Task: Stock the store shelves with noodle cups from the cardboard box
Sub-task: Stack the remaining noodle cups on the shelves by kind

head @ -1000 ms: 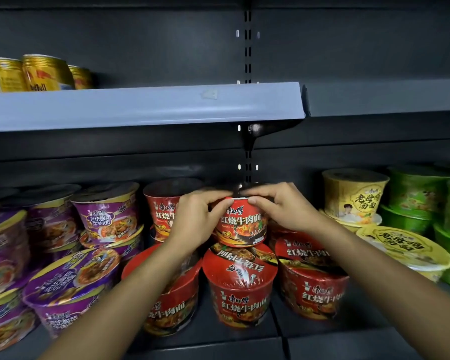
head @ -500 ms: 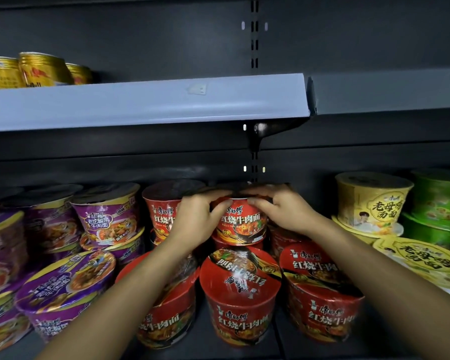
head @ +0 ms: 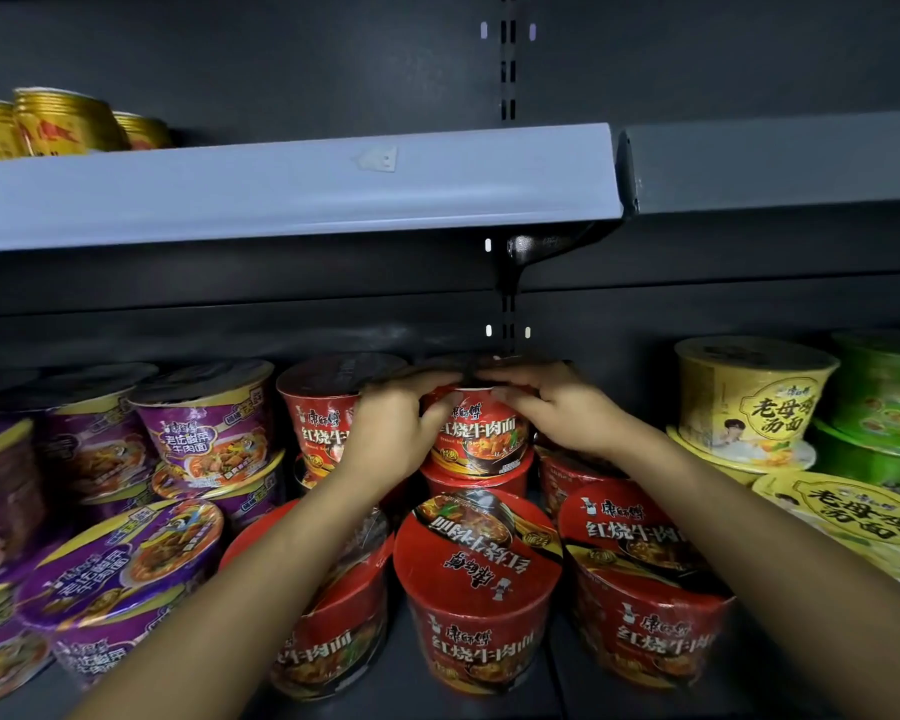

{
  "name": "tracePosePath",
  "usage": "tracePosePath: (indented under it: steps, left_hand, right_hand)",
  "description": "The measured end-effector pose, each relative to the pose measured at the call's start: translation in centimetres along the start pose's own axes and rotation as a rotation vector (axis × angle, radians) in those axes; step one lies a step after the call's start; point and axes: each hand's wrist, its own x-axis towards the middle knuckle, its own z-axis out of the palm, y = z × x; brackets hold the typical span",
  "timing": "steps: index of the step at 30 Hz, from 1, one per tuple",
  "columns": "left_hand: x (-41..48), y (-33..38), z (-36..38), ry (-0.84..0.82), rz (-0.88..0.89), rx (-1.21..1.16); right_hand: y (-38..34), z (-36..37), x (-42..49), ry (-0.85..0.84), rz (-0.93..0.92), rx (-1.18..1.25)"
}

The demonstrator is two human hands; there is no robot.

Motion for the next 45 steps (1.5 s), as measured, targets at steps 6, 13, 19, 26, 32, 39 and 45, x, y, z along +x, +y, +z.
tracePosePath:
  steps: [6,13,19,26,32,39,45]
  left_hand:
    - [-0.1,0.2,0.0,0.029,0.029,-0.017]
    - [0.0,0.2,0.2,0.110,0.067,0.018]
    - [0.0,0.3,0.1,0.092,0.033,0.026]
    - [-0.1,0.1,0.3,0.084,0.024,0.053]
    - [-0.2,0.8,-0.1,0.070,0.011,0.082]
    - [-0.4,1.3,-0.6,0.069,0.049,0.068]
    - [-0.4,0.8,-0.4,0.109,0.071,0.033]
  right_hand:
    - [0.5,0.0,0.2,-0.019,0.018,0.076]
    - [0.4,-0.3,0.2,-0.031,0.064,0.154]
    - [0.8,-0.1,0.5,-0.038,0.093,0.204]
    - [1.0,-0.1,0.6,-0.052,0.080,0.223]
    - [1.1,-0.3,0.5,-0.059,0.088,0.258]
    - [1.3,-0.2,0.6,-0.048,0.088,0.246]
    - [1.1,0.0,0.6,-0.055,0.091,0.224]
